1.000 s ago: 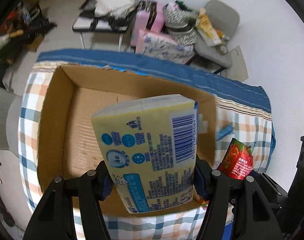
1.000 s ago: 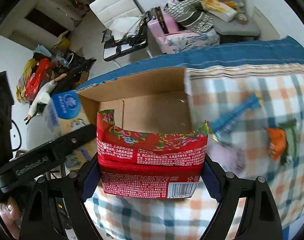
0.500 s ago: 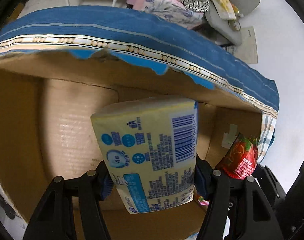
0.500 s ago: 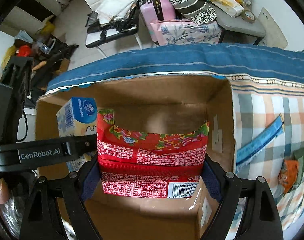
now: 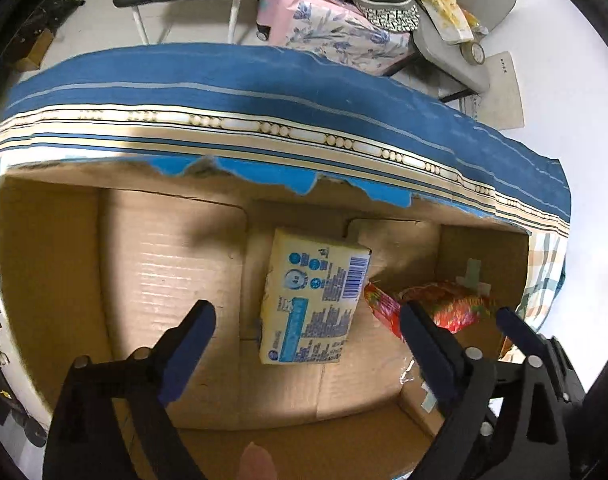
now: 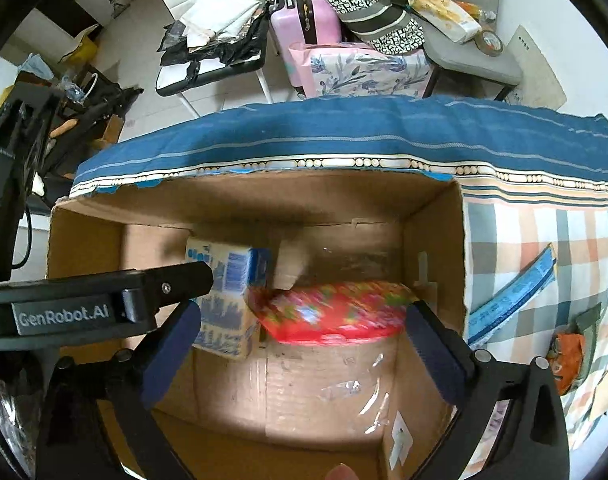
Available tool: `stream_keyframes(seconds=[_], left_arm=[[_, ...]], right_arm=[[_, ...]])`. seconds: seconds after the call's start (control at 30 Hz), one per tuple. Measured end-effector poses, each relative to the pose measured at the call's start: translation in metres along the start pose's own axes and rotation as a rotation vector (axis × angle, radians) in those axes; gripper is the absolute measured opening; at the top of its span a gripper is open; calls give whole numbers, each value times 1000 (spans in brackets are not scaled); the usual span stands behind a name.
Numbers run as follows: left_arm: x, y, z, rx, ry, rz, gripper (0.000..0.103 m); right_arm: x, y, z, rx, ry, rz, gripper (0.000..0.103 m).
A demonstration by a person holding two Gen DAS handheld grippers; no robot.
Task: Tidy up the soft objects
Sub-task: 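Carry both items over the box and release them inside, then grasp the orange snack bag with the left tool while the right tool grasps the green bag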
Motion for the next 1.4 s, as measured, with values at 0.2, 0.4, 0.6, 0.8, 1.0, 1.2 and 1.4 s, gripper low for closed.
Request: stream_keyframes(seconds=[0.2, 0.4, 0.6, 0.8, 1.0, 1.2, 1.4], left_arm=[[-14, -10, -12, 61, 81, -15, 98], [-49, -13, -18, 128, 159, -8, 98], [-80, -16, -32, 205, 253, 0, 98], [-115, -17, -57, 247, 347, 1, 98], [-151, -17, -73, 240, 398, -10, 98], [-172, 6, -86, 243, 447, 0, 98], [-184, 82, -88, 212, 468, 102, 98]], right_arm=[[-16, 1, -15, -46, 22, -18, 103], [-42, 5, -18, -80, 22, -30, 103], [-72, 3, -29, -90, 49, -36, 103], [-103, 2, -48, -99, 86, -39, 103], [-131, 1, -78, -79, 141, -44, 103], [-155, 13, -104, -1, 173, -31, 103], [-174, 70, -134, 66, 229, 48, 103]])
Point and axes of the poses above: each gripper's, at about its wrist camera, not at the fingertips, and z roughly the way its jaws point, y to its right, x to its top, the point moved 6 cm from there along z, roughly the way its jaws point, and after that the axes turned 13 degrees about -y, right-handed, at the moved point
